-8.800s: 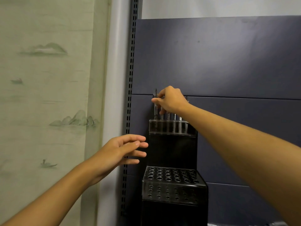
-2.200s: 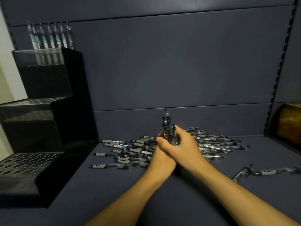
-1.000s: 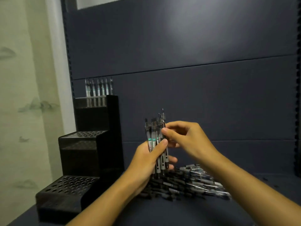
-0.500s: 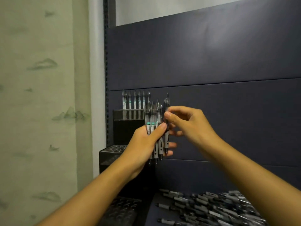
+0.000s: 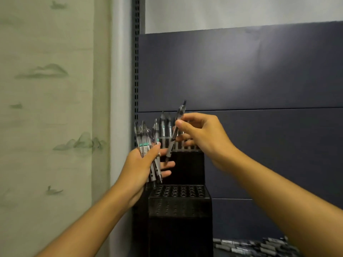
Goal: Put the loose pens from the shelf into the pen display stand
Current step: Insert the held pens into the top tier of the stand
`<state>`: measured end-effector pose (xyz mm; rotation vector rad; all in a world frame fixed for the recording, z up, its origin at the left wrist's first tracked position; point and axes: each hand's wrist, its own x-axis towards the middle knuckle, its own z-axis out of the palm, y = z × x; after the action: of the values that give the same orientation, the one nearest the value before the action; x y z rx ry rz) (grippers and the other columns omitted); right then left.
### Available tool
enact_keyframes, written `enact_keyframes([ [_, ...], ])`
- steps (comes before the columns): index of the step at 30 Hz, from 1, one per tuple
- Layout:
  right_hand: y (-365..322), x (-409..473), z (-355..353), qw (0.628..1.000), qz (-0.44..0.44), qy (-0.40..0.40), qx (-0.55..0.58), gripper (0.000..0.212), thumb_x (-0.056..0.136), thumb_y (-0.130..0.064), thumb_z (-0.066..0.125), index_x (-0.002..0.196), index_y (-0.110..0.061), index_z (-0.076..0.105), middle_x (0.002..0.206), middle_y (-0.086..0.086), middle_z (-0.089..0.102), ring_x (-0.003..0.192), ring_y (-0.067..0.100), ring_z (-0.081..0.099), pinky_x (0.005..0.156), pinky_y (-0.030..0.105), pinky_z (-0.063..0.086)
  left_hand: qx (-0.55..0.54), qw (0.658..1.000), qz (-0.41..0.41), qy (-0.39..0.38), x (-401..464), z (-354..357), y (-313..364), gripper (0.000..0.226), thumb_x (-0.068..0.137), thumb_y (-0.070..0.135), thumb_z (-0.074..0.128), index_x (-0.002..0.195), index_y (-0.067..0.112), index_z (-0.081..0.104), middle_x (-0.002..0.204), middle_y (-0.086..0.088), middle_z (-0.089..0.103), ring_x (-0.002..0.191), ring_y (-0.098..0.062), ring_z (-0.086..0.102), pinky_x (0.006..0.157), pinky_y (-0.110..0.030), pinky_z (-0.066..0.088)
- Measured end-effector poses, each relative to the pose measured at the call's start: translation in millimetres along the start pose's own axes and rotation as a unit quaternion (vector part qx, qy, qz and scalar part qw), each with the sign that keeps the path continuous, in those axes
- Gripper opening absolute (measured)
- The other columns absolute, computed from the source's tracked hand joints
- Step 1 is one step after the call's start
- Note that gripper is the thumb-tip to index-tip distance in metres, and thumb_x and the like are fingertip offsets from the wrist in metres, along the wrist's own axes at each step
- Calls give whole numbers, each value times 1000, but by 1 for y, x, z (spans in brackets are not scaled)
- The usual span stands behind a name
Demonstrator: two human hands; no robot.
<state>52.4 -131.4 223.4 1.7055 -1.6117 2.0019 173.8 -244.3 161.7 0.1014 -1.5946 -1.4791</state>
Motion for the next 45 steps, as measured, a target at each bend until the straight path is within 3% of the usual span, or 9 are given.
enact_keyframes([
  [5, 2, 62, -10, 995, -16, 91, -45, 10, 94, -20, 68, 101, -13, 65, 99, 14, 73, 71, 26, 75, 70, 35, 63, 3, 1000, 11, 25, 9, -33, -3, 20, 96, 25, 55, 110, 14, 64, 103, 0, 76, 84, -31, 75, 65, -35, 62],
  [9, 12, 98, -9, 989, -13, 109, -103, 15, 95, -21, 66, 106, -12, 64, 105, 11, 70, 69, 22, 75, 66, 29, 63, 12, 999, 29, 43, 13, -49, -8, 23, 96, 25, 56, 112, 12, 64, 100, -4, 76, 83, -31, 75, 66, -35, 63],
  [14, 34, 115, 4, 983, -12, 83, -161, 22, 96, -21, 65, 113, -8, 65, 104, 9, 69, 67, 15, 73, 61, 22, 61, 26, 998, 36, 44, 19, -64, -14, 25, 95, 26, 55, 114, 13, 65, 103, -4, 76, 86, -29, 75, 70, -37, 63],
  [20, 50, 117, 8, 981, 1, 43, -190, 30, 95, -22, 65, 120, -7, 64, 104, 8, 69, 70, 15, 74, 61, 22, 61, 29, 998, 31, 53, 21, -70, -25, 27, 92, 27, 58, 115, 14, 64, 101, -1, 77, 85, -27, 75, 67, -33, 63],
  [28, 58, 119, 17, 970, 24, -25, -242, 23, 92, -25, 68, 104, -6, 67, 88, 8, 71, 68, 16, 74, 64, 25, 62, 38, 998, 32, 41, 23, -65, -25, 22, 96, 21, 55, 113, 10, 64, 98, -4, 76, 83, -25, 75, 67, -31, 62],
  [33, 66, 122, 20, 947, -3, -8, -320, 20, 94, -30, 65, 95, -11, 67, 80, 3, 69, 60, 7, 67, 61, 22, 57, 73, 997, 28, 19, 22, -62, -29, 24, 96, 22, 54, 110, 8, 66, 101, 0, 76, 86, -20, 75, 67, -28, 61],
  [38, 66, 128, 19, 939, 10, -19, -343, 24, 94, -30, 66, 93, -6, 71, 83, 10, 75, 68, 16, 73, 73, 33, 62, 80, 996, 28, 20, 23, -61, -35, 27, 96, 23, 54, 116, 7, 63, 101, 1, 76, 85, -23, 75, 66, -29, 61],
  [41, 66, 127, 22, 924, 6, -51, -378, 23, 92, -32, 69, 85, -10, 70, 79, 8, 75, 68, 18, 74, 66, 28, 60, 82, 996, 26, 20, 24, -60, -36, 27, 95, 23, 55, 113, 5, 65, 101, 1, 76, 83, -23, 75, 66, -28, 61],
  [45, 64, 123, 20, 910, -3, -44, -411, 32, 87, -41, 71, 85, -10, 73, 74, 8, 73, 66, 17, 71, 68, 29, 60, 56, 998, 27, 26, 28, -57, -34, 26, 95, 24, 56, 112, 7, 65, 102, 0, 76, 82, -24, 75, 66, -29, 61],
])
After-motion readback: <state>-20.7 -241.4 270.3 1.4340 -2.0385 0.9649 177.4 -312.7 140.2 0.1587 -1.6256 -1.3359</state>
